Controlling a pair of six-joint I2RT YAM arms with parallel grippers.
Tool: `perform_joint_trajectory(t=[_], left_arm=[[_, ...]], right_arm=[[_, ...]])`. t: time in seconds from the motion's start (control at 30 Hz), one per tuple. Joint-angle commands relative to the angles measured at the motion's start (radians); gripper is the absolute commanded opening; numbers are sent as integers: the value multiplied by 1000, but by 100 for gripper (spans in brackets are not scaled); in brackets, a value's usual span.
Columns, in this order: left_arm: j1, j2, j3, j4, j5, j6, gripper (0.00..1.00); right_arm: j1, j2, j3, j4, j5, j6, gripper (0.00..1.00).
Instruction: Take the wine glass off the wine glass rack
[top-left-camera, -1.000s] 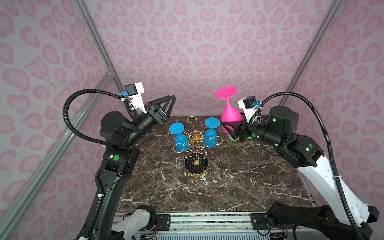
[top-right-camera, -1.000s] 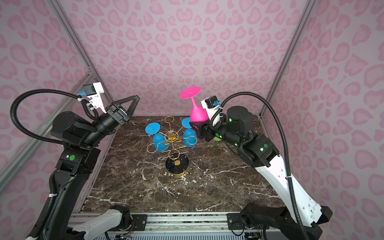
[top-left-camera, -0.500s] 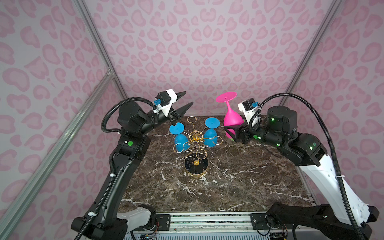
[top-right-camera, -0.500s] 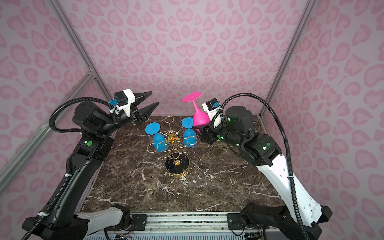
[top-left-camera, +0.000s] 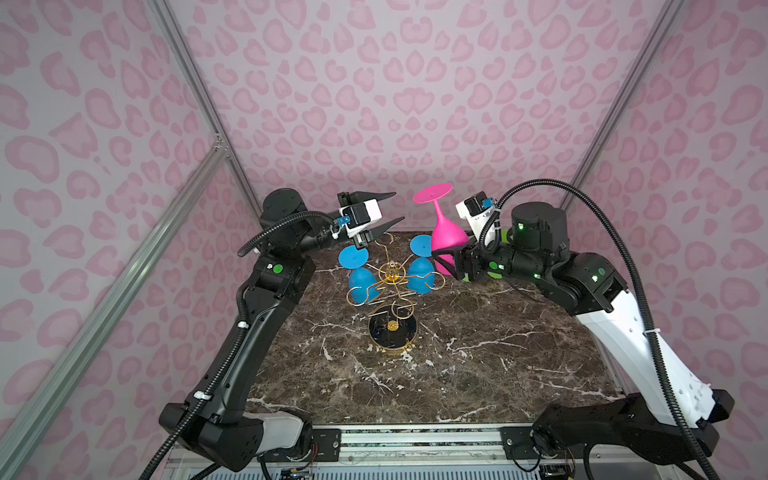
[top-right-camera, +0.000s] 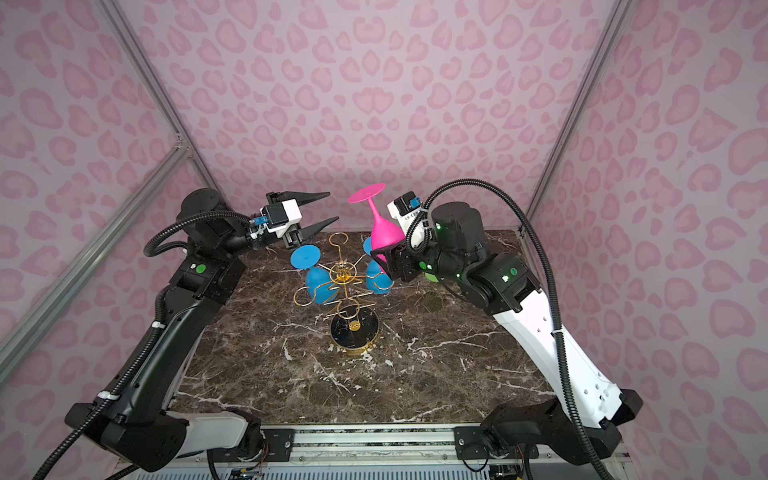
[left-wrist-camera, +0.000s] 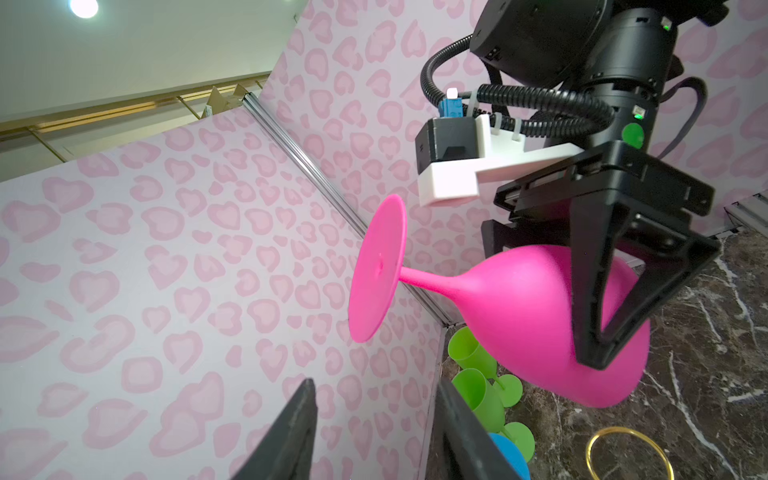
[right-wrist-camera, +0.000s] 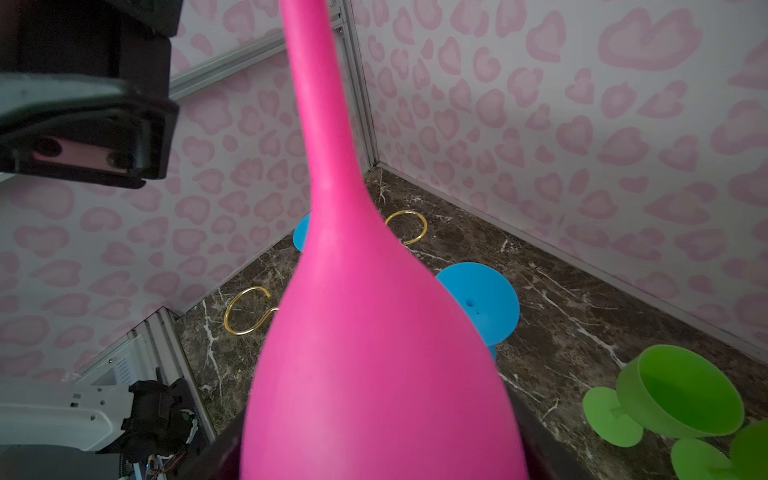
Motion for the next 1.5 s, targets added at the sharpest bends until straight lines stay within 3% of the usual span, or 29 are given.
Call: perform_joint_trajectory(t=[0.0,0.43,0.9,1.07,1.2,1.47], left_arm=[[-5,10,17,25,4,18,48],[-22,17,25,43,-15,14,45],[-30,10,18,55,-45,17,29],[-31,8,18,56,-50,17,14],[-31,7,18,63,-64,3,3],[-31,5,15,63,-133,-61,3]], right_arm=[[13,12,7,42,-25,6,59],[45,54,11,70,-52,28,57],[57,78,14,71,-72,53,57],[61,81,19,72,-74,56,58],[63,78,19,73,-73,59,66],[63,47,-3,101,-70,76,88]])
